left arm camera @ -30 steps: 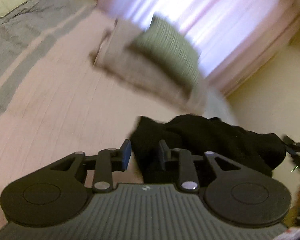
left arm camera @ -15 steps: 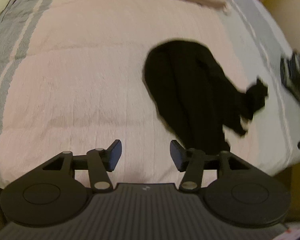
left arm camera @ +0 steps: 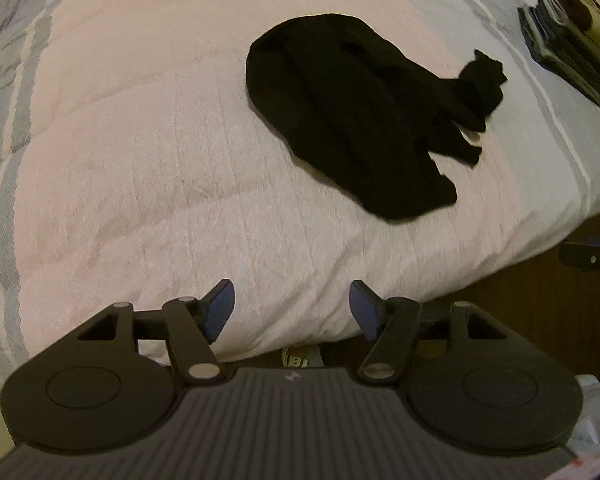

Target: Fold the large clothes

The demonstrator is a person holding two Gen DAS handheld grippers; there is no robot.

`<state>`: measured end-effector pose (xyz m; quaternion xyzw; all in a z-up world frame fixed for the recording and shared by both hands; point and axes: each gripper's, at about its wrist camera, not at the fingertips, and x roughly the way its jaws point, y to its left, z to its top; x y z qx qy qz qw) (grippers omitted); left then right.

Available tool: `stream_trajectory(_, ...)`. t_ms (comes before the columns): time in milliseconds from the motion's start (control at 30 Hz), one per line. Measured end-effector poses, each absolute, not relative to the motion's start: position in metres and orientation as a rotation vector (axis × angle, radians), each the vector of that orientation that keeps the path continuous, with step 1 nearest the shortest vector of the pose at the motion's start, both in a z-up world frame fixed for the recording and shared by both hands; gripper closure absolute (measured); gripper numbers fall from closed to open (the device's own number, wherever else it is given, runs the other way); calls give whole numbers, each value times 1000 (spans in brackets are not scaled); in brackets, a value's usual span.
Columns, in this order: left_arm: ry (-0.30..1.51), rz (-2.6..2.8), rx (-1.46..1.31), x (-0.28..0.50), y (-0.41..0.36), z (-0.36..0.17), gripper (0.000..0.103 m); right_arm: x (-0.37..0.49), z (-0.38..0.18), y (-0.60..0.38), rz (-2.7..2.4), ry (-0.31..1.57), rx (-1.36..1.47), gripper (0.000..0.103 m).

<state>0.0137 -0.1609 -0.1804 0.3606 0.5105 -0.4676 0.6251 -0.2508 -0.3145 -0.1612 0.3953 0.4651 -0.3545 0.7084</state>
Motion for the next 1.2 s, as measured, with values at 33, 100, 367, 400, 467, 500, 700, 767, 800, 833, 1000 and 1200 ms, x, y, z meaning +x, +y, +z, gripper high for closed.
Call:
stream_trajectory(33, 1167, -1078, 833, 14, -158, -179, 43, -248, -162, -309, -789, 1035, 873, 45)
stream_trajectory(100, 1162, -1092, 838, 15, -151, -176, 43, -246, -161, -296, -796, 1035, 873, 45)
stream_trajectory(367, 1148, -1136, 846, 18, -131, -174, 43, -245, -160, -265, -821, 1033, 881, 45)
stream_trajectory(400, 1147, -1140, 846, 17, -129, -174, 43, -246, -160, -263, -824, 1030, 880, 45)
stream_trajectory(467, 1145, -1146, 846, 16, -126, -173, 43, -246, -158, -260, -827, 1028, 876, 45)
stream_trajectory(500, 1144, -1148, 846, 16, -125, -173, 43, -246, -157, -259, -826, 1027, 873, 45)
stream_trajectory(700, 1142, -1141, 846, 11, -125, -171, 43, -251, -158, -260, -817, 1022, 872, 45)
stream_trajectory(767, 1143, -1135, 848, 8, -127, -171, 43, -255, -159, -262, -813, 1021, 875, 45)
stream_trajectory(800, 1144, -1133, 850, 5, -128, -172, 43, -257, -159, -264, -810, 1022, 876, 45)
stream_trajectory(833, 1145, -1130, 851, 3, -130, -172, 43, -259, -160, -266, -807, 1024, 876, 45)
stream_trajectory(1000, 1156, -1096, 842, -13, -146, -176, 43, -273, -166, -292, -769, 1034, 873, 45)
stream_trajectory(1200, 1194, -1059, 763, -35, -177, -178, 43, -301, -168, -344, -729, 1031, 846, 45)
